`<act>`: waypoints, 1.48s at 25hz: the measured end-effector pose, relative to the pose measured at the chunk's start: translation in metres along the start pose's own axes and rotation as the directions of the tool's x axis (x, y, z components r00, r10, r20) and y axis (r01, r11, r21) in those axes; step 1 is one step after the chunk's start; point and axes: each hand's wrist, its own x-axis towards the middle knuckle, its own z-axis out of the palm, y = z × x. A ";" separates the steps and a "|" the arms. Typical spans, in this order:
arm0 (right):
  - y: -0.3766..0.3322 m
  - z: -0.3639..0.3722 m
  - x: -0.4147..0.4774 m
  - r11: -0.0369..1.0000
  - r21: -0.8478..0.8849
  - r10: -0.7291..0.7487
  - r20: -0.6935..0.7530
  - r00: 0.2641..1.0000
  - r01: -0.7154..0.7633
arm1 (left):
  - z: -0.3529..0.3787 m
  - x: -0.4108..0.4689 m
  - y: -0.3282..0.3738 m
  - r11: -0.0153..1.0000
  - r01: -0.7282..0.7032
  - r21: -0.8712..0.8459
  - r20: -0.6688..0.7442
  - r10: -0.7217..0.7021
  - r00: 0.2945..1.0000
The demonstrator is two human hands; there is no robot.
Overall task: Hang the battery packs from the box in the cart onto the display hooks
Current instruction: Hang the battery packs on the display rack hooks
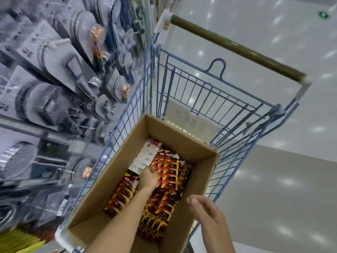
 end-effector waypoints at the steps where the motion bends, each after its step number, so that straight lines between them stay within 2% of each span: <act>1: -0.001 0.001 0.010 1.000 -0.011 0.014 -0.002 1.000 -0.014 | 0.013 0.020 -0.001 1.000 0.019 0.019 -0.002 -0.019 1.000; 7: -0.002 0.003 0.037 0.999 -0.051 0.018 -0.006 1.000 -0.018 | 0.063 0.055 -0.011 0.996 0.038 0.086 -0.060 -0.033 0.998; 10: -0.001 0.004 0.040 0.997 -0.070 0.014 0.012 1.000 -0.013 | 0.063 0.050 -0.017 0.999 0.051 0.012 -0.020 -0.051 0.999; 15: -0.006 0.017 0.043 0.991 -0.135 -0.006 0.049 0.999 0.013 | 0.037 0.032 -0.036 0.989 0.116 -0.095 -0.015 -0.118 0.993; 19: -0.008 0.032 0.052 0.982 -0.184 -0.020 0.068 0.997 0.032 | 0.002 0.001 -0.049 0.993 0.074 -0.089 -0.050 -0.079 0.996; 21: -0.006 0.045 0.070 0.967 -0.248 -0.031 0.088 0.996 0.052 | -0.023 -0.025 -0.050 0.988 0.047 -0.148 -0.054 -0.055 0.997; 25: 0.006 0.083 0.146 0.926 -0.377 0.013 0.038 0.999 0.002 | -0.077 -0.085 -0.049 0.893 0.051 -0.448 0.048 -0.032 0.998; 28: 0.025 0.105 0.202 0.839 -0.541 0.051 -0.033 0.998 -0.060 | -0.099 -0.114 -0.055 0.839 0.108 -0.533 0.094 -0.068 0.993; 33: 0.062 0.134 0.263 0.614 -0.773 0.138 -0.092 0.986 -0.158 | -0.121 -0.136 -0.066 0.783 0.168 -0.599 0.112 -0.126 0.986; 37: 0.072 0.146 0.272 0.466 -0.869 0.008 -0.182 0.983 -0.164 | -0.128 -0.142 -0.078 0.736 0.193 -0.649 0.114 -0.156 0.981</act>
